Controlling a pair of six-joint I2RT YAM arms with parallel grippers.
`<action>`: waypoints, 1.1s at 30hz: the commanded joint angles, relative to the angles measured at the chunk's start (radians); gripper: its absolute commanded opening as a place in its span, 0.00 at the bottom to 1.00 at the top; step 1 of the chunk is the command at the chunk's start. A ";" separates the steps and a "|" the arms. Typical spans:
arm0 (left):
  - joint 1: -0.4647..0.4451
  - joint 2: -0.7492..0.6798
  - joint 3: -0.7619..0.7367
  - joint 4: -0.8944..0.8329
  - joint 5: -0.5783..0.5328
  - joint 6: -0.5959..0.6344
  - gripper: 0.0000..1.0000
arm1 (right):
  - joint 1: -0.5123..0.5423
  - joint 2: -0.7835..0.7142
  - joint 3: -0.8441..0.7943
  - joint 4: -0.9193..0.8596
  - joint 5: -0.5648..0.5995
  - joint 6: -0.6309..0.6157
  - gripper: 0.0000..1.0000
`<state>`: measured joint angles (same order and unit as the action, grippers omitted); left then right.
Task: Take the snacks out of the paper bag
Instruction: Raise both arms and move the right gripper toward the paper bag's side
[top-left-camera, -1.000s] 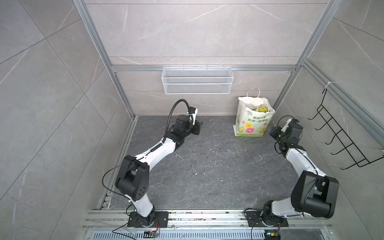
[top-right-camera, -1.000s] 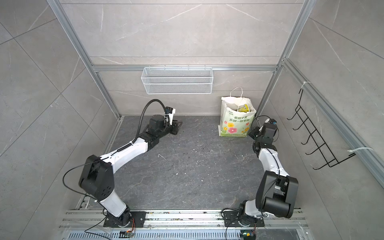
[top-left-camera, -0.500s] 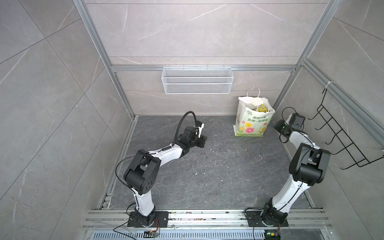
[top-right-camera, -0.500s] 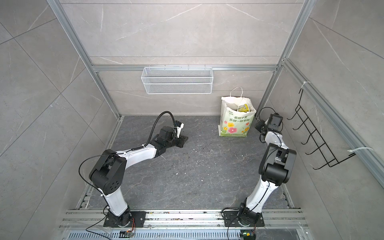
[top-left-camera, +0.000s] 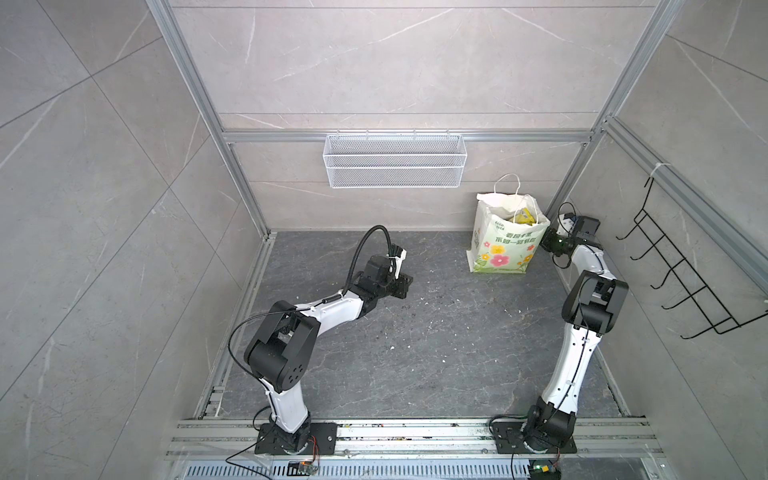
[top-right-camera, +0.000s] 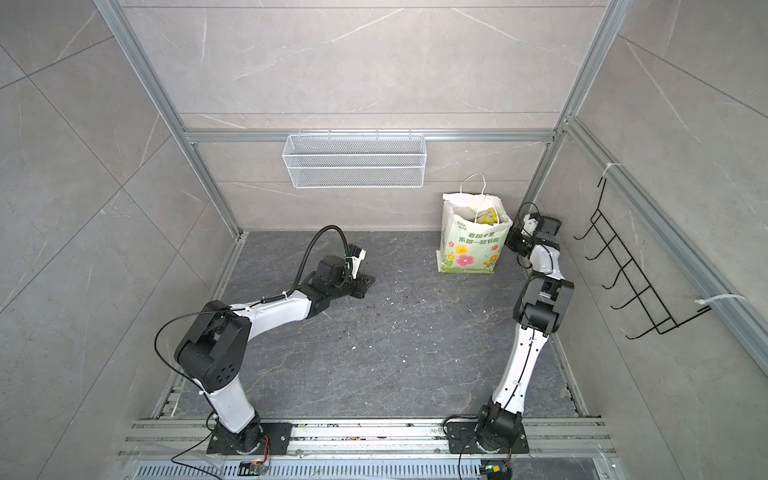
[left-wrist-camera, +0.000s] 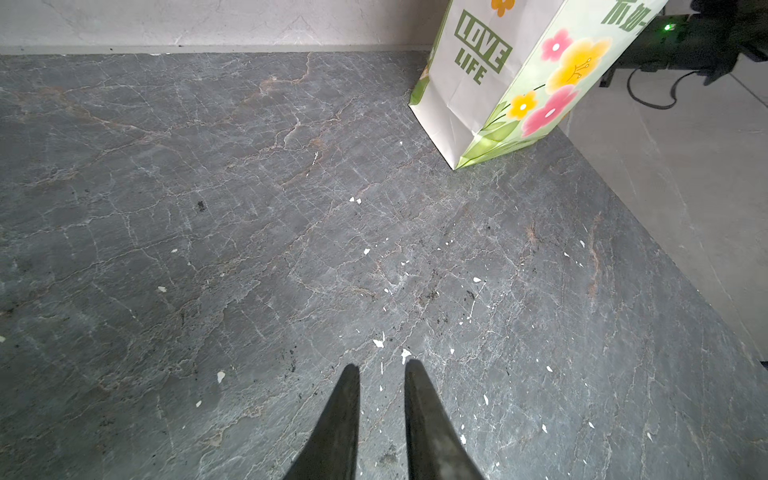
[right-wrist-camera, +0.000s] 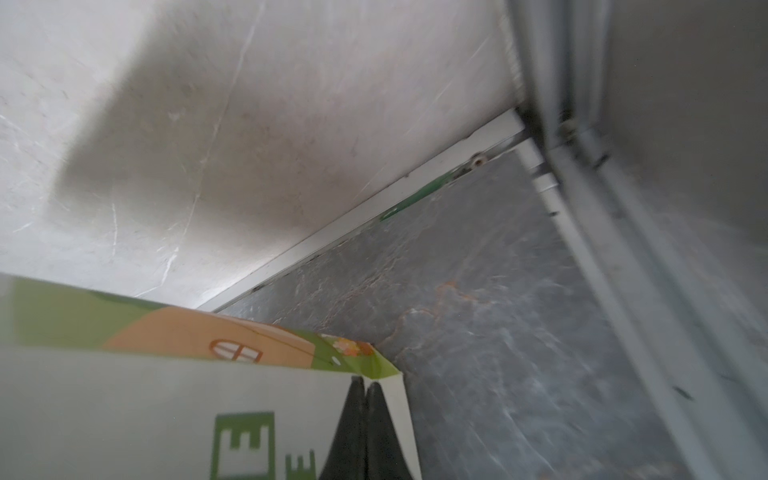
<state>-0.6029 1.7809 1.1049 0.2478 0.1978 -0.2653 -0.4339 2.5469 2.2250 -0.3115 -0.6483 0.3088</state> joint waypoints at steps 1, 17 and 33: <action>-0.008 -0.020 0.045 0.027 0.036 0.007 0.24 | 0.014 0.141 0.194 -0.091 -0.162 0.064 0.00; 0.035 -0.117 -0.095 0.087 -0.156 -0.043 0.56 | 0.098 0.347 0.403 -0.046 -0.339 0.137 0.00; 0.112 -0.329 -0.333 0.162 -0.291 0.005 0.59 | 0.202 0.110 0.012 0.077 -0.366 0.071 0.00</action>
<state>-0.4992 1.5032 0.7906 0.3519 -0.0364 -0.2886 -0.2554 2.7667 2.3177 -0.2962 -0.9989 0.4061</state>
